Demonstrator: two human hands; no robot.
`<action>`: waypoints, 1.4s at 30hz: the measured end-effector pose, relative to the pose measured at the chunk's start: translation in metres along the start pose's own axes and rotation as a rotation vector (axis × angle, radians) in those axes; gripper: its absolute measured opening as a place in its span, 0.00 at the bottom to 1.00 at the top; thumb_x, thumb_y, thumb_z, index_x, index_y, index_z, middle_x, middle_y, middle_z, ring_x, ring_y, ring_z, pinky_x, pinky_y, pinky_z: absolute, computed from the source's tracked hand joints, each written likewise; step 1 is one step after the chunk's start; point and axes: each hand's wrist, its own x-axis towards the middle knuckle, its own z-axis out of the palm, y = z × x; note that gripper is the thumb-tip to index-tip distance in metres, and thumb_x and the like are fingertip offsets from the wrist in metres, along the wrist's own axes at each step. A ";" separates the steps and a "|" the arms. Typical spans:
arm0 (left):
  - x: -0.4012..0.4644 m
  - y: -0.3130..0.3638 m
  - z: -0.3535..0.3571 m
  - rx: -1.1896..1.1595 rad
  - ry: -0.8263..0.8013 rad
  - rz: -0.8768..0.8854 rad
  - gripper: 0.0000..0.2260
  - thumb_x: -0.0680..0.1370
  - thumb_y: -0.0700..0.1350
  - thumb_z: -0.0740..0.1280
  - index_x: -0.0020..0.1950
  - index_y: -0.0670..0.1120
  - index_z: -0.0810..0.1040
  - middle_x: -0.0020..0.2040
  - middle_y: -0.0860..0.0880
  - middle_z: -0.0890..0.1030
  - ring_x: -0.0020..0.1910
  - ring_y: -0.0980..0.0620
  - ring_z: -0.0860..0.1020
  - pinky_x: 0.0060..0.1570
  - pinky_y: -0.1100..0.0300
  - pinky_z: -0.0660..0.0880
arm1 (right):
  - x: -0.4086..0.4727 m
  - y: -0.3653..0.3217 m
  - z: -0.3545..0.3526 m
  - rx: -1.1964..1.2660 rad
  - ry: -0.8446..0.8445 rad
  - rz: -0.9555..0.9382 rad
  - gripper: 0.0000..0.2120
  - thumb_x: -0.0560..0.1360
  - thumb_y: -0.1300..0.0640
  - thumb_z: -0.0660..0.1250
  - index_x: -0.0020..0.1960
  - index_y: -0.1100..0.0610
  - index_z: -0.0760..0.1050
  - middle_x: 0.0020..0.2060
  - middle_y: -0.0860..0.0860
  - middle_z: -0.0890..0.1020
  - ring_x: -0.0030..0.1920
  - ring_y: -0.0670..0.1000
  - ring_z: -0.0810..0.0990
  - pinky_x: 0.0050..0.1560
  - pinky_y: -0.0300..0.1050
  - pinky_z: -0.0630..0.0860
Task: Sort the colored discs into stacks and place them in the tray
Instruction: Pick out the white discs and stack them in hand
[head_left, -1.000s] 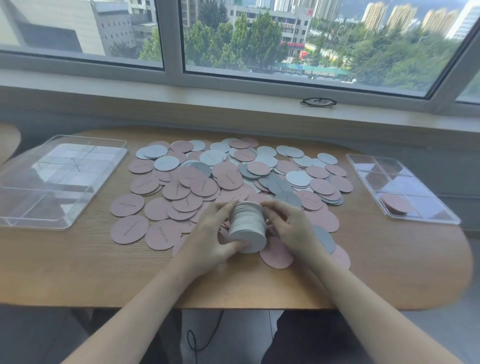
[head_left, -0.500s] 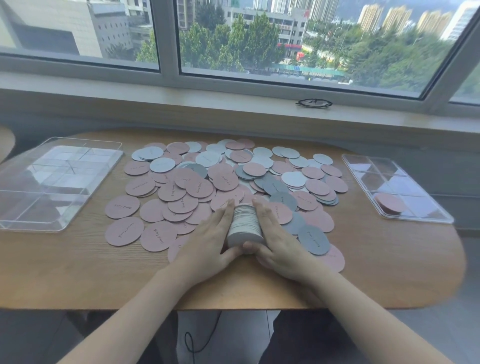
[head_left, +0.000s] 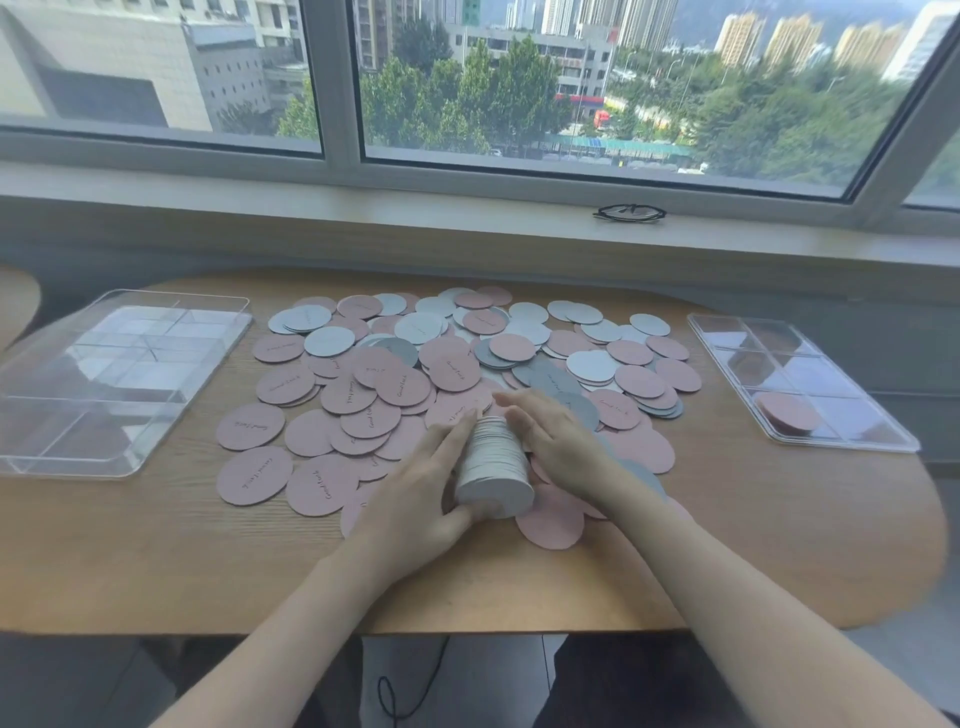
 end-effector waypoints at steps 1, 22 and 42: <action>0.001 0.000 -0.001 -0.046 0.008 -0.022 0.42 0.71 0.62 0.70 0.80 0.58 0.53 0.66 0.62 0.66 0.60 0.59 0.74 0.57 0.59 0.75 | 0.010 0.002 0.001 -0.028 0.028 0.023 0.20 0.84 0.46 0.54 0.69 0.53 0.75 0.64 0.49 0.76 0.66 0.48 0.72 0.69 0.49 0.66; -0.001 0.002 -0.008 -0.315 0.067 -0.115 0.37 0.67 0.46 0.80 0.71 0.60 0.66 0.60 0.61 0.73 0.56 0.59 0.74 0.50 0.71 0.72 | 0.062 -0.008 0.013 -0.099 -0.065 0.066 0.17 0.71 0.47 0.74 0.56 0.50 0.75 0.53 0.47 0.78 0.56 0.49 0.75 0.60 0.46 0.71; -0.001 0.000 -0.008 -0.283 0.059 -0.121 0.38 0.67 0.51 0.80 0.70 0.64 0.65 0.59 0.64 0.73 0.56 0.58 0.75 0.54 0.63 0.75 | 0.082 0.015 -0.004 -0.524 -0.026 0.216 0.34 0.74 0.33 0.64 0.70 0.54 0.70 0.67 0.54 0.71 0.69 0.56 0.68 0.68 0.52 0.66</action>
